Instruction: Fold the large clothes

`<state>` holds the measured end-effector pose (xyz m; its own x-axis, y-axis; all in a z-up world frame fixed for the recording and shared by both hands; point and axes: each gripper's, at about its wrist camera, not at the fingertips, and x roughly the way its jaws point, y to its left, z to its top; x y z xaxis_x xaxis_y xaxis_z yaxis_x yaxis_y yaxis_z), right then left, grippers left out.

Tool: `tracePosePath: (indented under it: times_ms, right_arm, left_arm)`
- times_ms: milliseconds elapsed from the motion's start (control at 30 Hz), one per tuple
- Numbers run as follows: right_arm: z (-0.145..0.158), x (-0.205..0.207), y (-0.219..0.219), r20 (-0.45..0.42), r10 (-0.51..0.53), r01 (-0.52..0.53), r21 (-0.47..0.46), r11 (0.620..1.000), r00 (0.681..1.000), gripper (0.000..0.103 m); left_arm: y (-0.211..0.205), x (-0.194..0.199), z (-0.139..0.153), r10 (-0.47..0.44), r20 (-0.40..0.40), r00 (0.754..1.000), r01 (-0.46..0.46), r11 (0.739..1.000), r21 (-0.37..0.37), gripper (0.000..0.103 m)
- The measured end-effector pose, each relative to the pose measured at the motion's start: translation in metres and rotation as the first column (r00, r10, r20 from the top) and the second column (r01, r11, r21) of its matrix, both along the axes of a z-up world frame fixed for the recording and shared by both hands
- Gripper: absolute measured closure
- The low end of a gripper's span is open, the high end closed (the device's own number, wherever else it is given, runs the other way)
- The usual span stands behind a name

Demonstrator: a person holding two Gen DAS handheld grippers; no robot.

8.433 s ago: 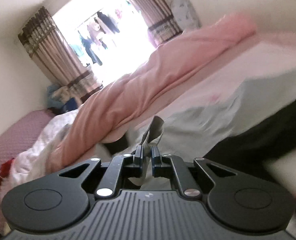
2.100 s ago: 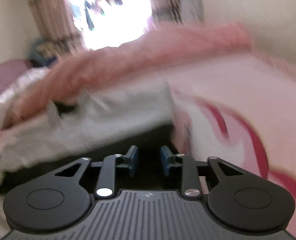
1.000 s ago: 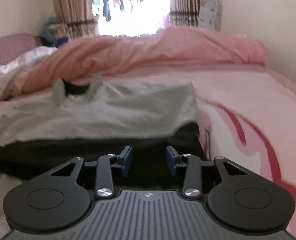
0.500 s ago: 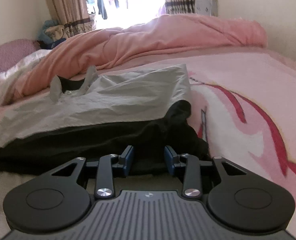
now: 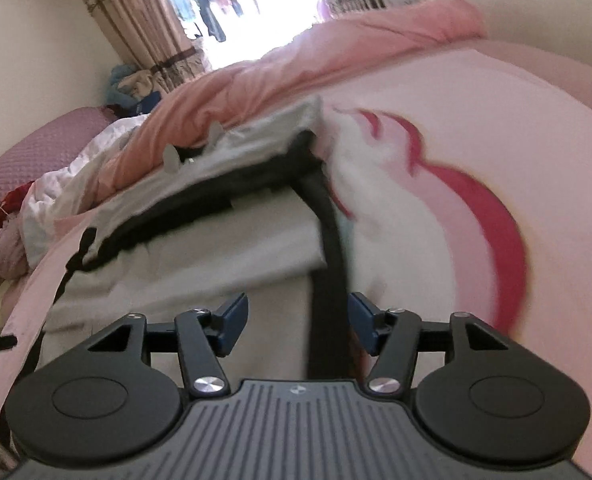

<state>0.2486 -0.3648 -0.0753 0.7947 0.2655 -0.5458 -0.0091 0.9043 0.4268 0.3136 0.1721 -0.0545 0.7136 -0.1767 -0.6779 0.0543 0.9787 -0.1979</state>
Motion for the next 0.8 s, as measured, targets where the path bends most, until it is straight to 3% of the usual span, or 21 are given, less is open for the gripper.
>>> tracePosePath:
  times_ms: [200, 333, 433, 667, 800]
  right_arm:
    - [-0.033, -0.03, -0.016, -0.045, 0.033, -0.024, 0.197, 0.98, 0.998, 0.035]
    - [-0.041, -0.039, -0.015, -0.021, 0.042, -0.036, 0.247, 0.968, 0.999, 0.035]
    - [-0.043, -0.045, -0.012, -0.01, 0.098, -0.09, 0.302, 0.949, 0.995, 0.035]
    - [-0.046, -0.056, 0.002, 0.006, 0.185, -0.179, 0.292, 0.94, 0.983, 0.034]
    - [-0.048, -0.056, 0.006, 0.001, 0.181, -0.172, 0.306, 0.936, 0.984, 0.034]
  left_arm:
    - [0.016, -0.041, -0.029, 0.011, -0.091, 0.996, -0.022, 0.993, -0.114, 0.013]
    - [0.012, -0.053, -0.033, 0.006, -0.099, 0.995, -0.019, 0.991, -0.132, 0.013]
    - [0.013, -0.06, -0.032, -0.026, -0.115, 0.993, 0.002, 0.979, -0.206, 0.013]
    - [0.018, -0.079, -0.036, -0.087, -0.13, 0.988, 0.039, 0.942, -0.334, 0.013]
    - [0.031, -0.078, -0.038, -0.052, -0.131, 0.99, -0.001, 0.927, -0.376, 0.014]
